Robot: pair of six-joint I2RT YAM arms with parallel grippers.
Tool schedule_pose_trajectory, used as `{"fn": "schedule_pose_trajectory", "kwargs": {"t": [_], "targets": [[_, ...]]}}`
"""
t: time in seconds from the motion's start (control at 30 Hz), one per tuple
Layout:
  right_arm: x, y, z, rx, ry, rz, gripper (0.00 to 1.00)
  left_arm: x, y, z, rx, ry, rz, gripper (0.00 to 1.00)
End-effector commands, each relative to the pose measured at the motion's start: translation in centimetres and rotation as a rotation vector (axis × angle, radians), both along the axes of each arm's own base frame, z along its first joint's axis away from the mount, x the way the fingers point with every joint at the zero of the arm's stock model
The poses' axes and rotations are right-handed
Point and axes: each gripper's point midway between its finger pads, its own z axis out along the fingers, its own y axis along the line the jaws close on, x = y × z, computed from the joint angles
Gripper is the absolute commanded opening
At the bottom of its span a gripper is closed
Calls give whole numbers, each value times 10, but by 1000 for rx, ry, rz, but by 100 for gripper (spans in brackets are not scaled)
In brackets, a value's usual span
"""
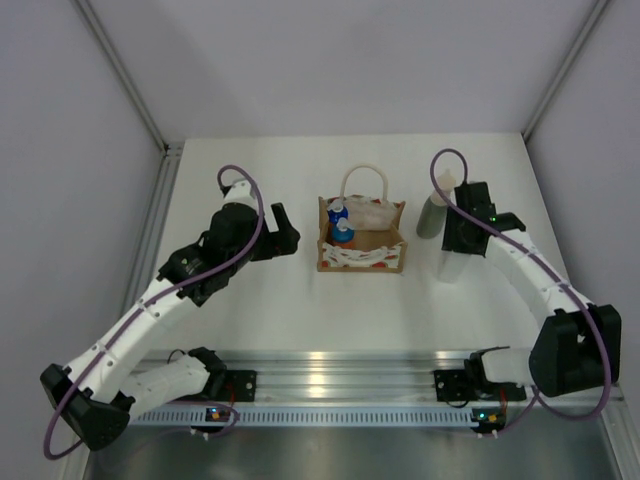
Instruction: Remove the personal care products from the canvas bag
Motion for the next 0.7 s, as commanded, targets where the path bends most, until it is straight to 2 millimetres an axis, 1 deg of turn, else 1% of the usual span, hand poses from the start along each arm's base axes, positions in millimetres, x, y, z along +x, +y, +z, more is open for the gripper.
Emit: {"fn": "schedule_pose_trajectory", "kwargs": {"t": [0.0,0.13,0.17,0.2,0.23,0.3,0.33,0.43,0.53,0.57,0.63,0.67], "targets": [[41,2,31,41,-209,-32,0,-2,0,5,-7,-25,-15,98],[40,1,20,35,-187,-37,0,-1,0,4,-5,-20,-13,98],[39,0,17,30,-182,-40,1,-2,-1,4,-4,-19,-14,98],[38,-1,17,29,-182,-46,6,-1,0,3,-2,-17,-13,98],[38,0,17,29,-181,-47,25,0,0,2,3,-16,-12,98],[36,-1,18,31,-186,-50,40,0,-1,0,8,-10,-13,98],[35,-1,19,33,-189,-52,50,1,-2,-1,6,-6,-11,98],[34,-1,27,37,-214,-48,59,1,-4,-3,3,4,-17,98],[32,-2,38,39,-236,-42,66,2,-6,-3,2,7,-20,98],[33,-1,46,42,-255,-39,66,2,-6,-2,0,6,-21,98],[33,-1,53,44,-266,-39,68,3,-9,0,-5,8,-31,98],[32,-1,61,46,-277,-34,68,3,-10,2,-8,6,-36,98]]}}
